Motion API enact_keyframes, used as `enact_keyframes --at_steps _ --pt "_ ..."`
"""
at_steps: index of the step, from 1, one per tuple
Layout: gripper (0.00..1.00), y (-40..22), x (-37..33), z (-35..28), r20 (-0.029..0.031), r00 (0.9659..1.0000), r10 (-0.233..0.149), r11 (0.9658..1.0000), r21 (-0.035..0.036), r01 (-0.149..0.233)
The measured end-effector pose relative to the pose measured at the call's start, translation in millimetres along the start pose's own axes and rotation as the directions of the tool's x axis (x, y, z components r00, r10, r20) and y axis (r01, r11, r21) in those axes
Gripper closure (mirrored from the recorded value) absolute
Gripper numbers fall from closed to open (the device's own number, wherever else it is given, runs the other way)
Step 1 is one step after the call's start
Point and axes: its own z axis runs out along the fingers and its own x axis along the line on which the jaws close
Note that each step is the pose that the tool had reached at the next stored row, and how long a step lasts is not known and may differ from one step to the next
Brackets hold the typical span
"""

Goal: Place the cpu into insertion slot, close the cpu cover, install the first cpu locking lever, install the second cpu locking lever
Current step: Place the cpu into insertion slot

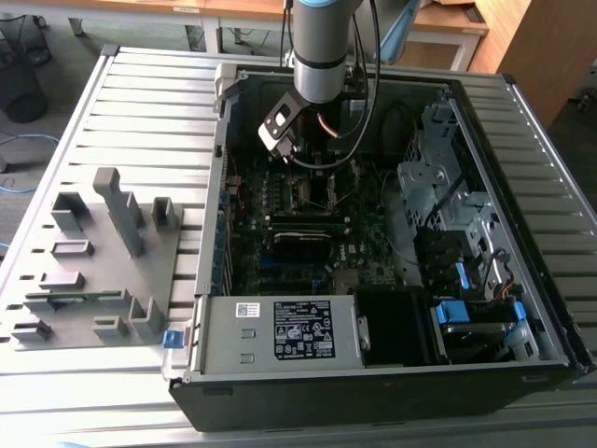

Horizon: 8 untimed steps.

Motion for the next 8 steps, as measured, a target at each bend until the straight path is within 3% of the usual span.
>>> enact_keyframes --at_steps 6,8 --pt "0.33 0.1 0.0 0.0 0.0001 1.0000 0.000 1.0000 0.0001 0.000" --pt "0.41 0.1 0.0 0.0 0.0001 1.0000 0.000 1.0000 0.0001 0.000"
